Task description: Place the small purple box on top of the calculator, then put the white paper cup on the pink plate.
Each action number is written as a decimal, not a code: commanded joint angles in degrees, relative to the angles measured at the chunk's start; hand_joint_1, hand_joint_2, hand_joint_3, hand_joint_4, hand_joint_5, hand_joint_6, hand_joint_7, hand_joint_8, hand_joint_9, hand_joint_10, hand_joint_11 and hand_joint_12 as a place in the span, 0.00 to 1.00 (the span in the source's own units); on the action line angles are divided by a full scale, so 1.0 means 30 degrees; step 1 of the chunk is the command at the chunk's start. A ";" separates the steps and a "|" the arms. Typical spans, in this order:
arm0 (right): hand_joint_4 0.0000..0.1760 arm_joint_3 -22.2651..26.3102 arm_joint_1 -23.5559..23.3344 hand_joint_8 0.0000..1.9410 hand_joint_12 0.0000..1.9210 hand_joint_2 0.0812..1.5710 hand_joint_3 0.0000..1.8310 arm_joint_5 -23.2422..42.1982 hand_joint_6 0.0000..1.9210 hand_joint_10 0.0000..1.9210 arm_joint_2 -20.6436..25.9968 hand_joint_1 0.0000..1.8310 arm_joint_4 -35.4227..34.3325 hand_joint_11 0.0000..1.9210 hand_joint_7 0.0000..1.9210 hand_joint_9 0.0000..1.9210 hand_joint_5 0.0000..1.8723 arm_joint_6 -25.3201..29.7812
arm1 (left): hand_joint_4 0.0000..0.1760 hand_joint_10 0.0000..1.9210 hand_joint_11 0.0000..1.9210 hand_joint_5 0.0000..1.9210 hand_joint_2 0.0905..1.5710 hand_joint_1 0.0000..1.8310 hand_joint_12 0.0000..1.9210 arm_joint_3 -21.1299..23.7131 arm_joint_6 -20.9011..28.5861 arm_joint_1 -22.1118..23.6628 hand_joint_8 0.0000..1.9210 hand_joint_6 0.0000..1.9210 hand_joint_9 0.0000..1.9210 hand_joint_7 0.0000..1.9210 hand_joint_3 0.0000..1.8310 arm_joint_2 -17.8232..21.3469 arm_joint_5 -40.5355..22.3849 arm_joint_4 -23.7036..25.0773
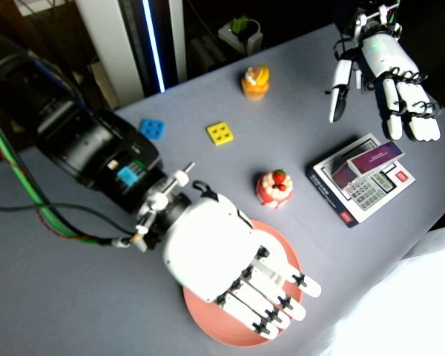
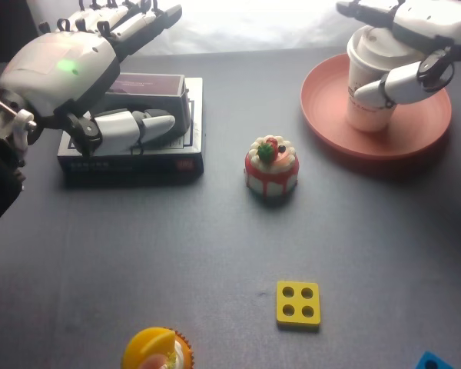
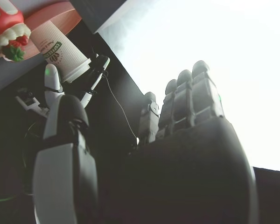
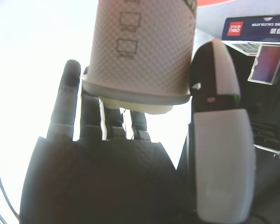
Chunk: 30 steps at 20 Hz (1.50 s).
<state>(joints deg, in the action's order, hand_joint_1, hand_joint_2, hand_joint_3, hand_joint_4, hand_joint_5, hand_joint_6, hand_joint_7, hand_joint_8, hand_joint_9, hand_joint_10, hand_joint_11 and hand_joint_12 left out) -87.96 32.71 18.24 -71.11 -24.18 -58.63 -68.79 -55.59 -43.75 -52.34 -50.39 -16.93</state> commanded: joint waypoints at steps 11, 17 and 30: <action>0.97 0.3066 -0.0781 0.00 0.00 0.54 0.00 0.4207 0.00 0.00 0.3322 0.37 0.1665 0.00 0.00 0.00 0.00 -0.0407 | 0.88 0.00 0.00 0.04 0.69 0.47 0.00 0.0449 0.0009 -0.0445 0.00 0.00 0.00 0.00 0.00 0.0480 -0.2836 -0.0207; 0.88 0.7010 -0.0832 0.00 0.00 0.53 0.00 0.8781 0.00 0.00 0.6664 0.40 0.3323 0.00 0.00 0.00 0.00 -0.0403 | 0.82 0.00 0.00 0.04 0.71 0.42 0.00 0.1230 0.0152 -0.1663 0.00 0.00 0.00 0.00 0.00 0.1082 -0.4412 -0.0450; 0.56 1.3011 0.4872 0.00 0.00 0.67 0.01 2.1594 0.00 0.00 1.1133 0.34 0.5105 0.00 0.00 0.00 0.00 -0.0500 | 0.48 0.00 0.00 0.00 0.83 0.24 0.00 0.3743 0.0508 -0.4958 0.00 0.00 0.00 0.00 0.00 0.2480 -1.2575 -0.0415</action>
<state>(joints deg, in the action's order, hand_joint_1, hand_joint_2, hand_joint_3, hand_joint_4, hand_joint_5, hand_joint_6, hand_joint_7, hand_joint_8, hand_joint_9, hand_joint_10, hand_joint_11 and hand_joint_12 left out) -48.71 48.45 74.76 -37.85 -8.69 -60.16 -57.65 -54.11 -59.48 -45.30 -79.96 -18.87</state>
